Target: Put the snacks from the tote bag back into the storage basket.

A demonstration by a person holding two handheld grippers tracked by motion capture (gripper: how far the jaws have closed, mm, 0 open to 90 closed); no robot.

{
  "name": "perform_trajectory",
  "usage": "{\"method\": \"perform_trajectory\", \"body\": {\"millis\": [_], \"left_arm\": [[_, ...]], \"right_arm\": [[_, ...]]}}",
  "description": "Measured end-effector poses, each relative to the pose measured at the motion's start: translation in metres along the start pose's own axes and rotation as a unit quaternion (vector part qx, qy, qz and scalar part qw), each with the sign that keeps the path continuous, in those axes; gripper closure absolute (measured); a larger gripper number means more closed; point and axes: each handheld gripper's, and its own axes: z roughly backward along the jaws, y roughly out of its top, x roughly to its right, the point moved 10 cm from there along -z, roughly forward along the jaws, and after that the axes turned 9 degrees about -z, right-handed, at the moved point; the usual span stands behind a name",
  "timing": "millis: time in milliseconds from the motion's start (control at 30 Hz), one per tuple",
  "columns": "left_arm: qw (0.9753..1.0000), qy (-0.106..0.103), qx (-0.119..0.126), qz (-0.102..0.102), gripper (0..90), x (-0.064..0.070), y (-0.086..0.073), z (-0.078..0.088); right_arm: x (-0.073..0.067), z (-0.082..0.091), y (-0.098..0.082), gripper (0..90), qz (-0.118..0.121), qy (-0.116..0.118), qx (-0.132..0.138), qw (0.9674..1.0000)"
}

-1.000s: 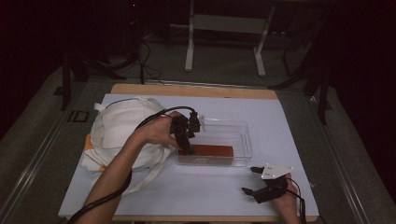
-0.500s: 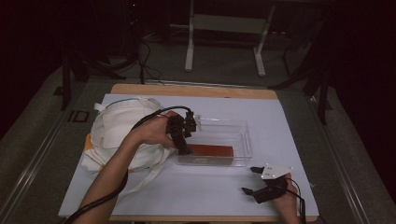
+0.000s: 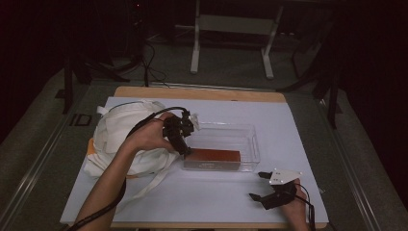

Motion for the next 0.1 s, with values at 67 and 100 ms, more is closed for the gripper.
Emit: {"method": "perform_trajectory", "body": {"millis": [67, 100], "left_arm": [[1.0000, 0.007, 0.004, 0.005, 31.4, 0.0004, -0.0022, 0.0018], [0.9997, 0.014, 0.011, 0.014, 31.4, 0.0020, -0.0041, 0.0039]], "right_arm": [[0.0002, 0.0002, 0.0003, 13.7, -0.001, 0.000, 0.001, 1.0000], [0.0002, 0.0002, 0.0003, 13.7, -0.001, 0.000, 0.001, 1.0000]]}}
